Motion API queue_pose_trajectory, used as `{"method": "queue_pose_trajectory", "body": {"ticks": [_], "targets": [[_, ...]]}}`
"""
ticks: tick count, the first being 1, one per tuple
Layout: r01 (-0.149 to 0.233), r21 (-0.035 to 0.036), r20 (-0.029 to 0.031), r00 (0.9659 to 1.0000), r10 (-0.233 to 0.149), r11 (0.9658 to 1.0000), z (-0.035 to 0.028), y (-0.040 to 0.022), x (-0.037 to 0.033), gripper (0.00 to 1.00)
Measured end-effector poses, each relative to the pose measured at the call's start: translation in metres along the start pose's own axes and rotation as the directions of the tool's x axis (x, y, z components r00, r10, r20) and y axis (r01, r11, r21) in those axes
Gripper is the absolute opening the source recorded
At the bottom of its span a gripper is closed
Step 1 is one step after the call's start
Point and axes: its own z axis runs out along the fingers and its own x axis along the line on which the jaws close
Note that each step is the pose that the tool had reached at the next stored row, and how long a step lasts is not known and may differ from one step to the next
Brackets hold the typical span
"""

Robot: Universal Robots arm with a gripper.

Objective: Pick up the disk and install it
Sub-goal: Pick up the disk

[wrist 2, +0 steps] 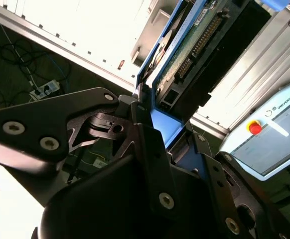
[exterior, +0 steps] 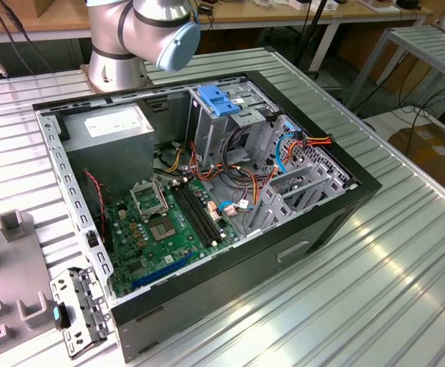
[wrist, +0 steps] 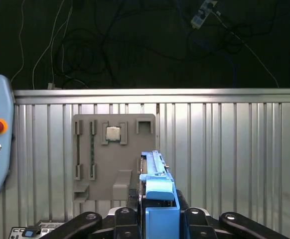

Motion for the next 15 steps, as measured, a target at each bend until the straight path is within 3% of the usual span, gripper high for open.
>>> {"method": "queue_pose_trajectory", "body": {"ticks": [4, 7, 15], "targets": [[0.000, -0.0002, -0.0001, 1.0000, 0.000, 1.0000, 0.0014, -0.0034, 0.0023, 0.37], [0.000, -0.0001, -0.0001, 1.0000, 0.000, 1.0000, 0.0019, -0.0129, 0.0030, 0.37], [0.000, 0.0000, 0.0000, 1.0000, 0.000, 1.0000, 0.0023, -0.0264, 0.0033, 0.37]]}}
